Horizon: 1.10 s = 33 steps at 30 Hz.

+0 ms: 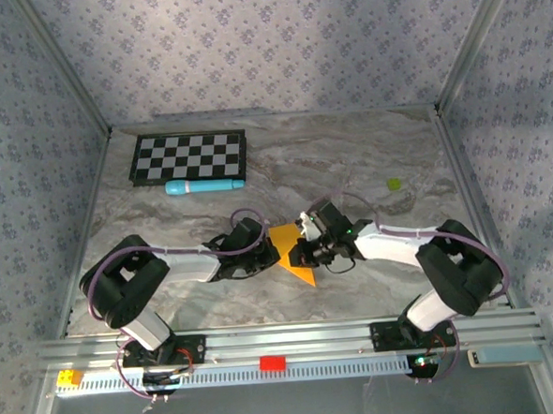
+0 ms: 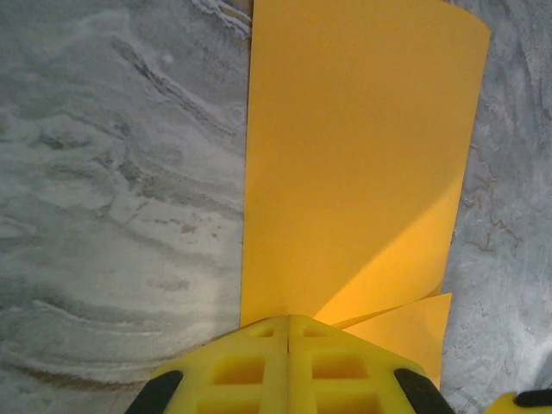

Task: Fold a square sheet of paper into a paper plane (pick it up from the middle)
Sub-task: Third fold the triangle at the center of the table.

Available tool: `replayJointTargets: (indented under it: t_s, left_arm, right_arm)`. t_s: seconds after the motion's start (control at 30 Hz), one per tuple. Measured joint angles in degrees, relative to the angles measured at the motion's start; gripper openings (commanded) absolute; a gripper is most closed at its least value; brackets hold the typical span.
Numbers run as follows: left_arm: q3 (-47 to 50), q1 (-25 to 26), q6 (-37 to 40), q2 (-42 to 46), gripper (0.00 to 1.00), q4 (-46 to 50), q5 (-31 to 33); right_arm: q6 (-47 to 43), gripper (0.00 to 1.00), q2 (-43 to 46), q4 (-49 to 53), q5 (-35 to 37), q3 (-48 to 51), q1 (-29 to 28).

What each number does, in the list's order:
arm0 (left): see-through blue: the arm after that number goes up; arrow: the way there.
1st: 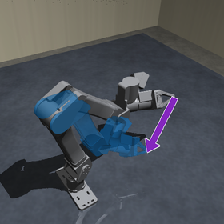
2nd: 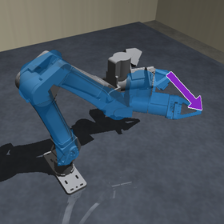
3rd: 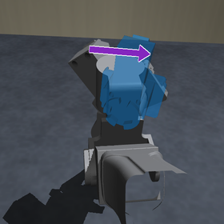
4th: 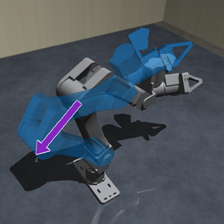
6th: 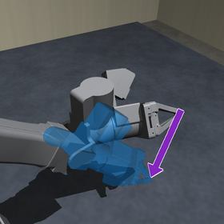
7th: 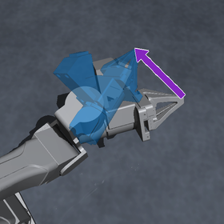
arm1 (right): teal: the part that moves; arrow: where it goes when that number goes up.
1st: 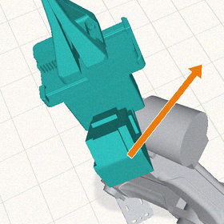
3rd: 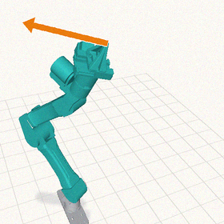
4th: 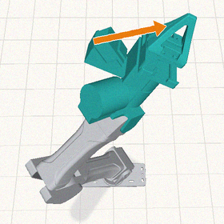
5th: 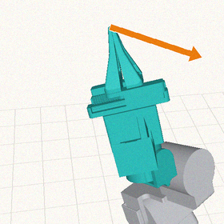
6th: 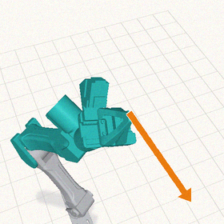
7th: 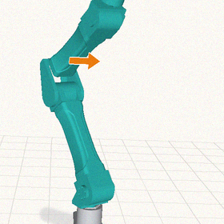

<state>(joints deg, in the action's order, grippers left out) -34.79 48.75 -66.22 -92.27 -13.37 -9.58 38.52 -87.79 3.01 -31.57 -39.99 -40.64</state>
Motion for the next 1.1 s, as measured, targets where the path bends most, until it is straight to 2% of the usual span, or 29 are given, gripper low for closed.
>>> replayJointTargets:
  t_s: [0.27, 0.47, 0.73, 1.1]
  left_arm:
    - [-0.81, -0.11, 0.66, -0.15, 0.0, 1.42, 0.0]
    - [-0.85, -0.33, 0.68, -0.15, 0.0, 1.57, -0.04]
    - [-1.07, -0.74, 0.87, -0.17, 0.0, 2.14, -0.22]
    - [-1.18, -0.76, 1.27, -0.22, 0.0, 2.29, -0.22]
  right_arm:
    - [-0.68, 0.08, -8.7, 0.28, -0.52, -2.82, -1.07]
    - [-0.9, 0.11, -7.87, 0.7, -0.17, -2.51, -1.11]
    - [-2.14, 0.12, -2.58, 1.6, -0.39, -0.79, -0.44]
    - [-2.56, 0.12, -3.13, 0.7, -0.85, 3.43, 1.27]
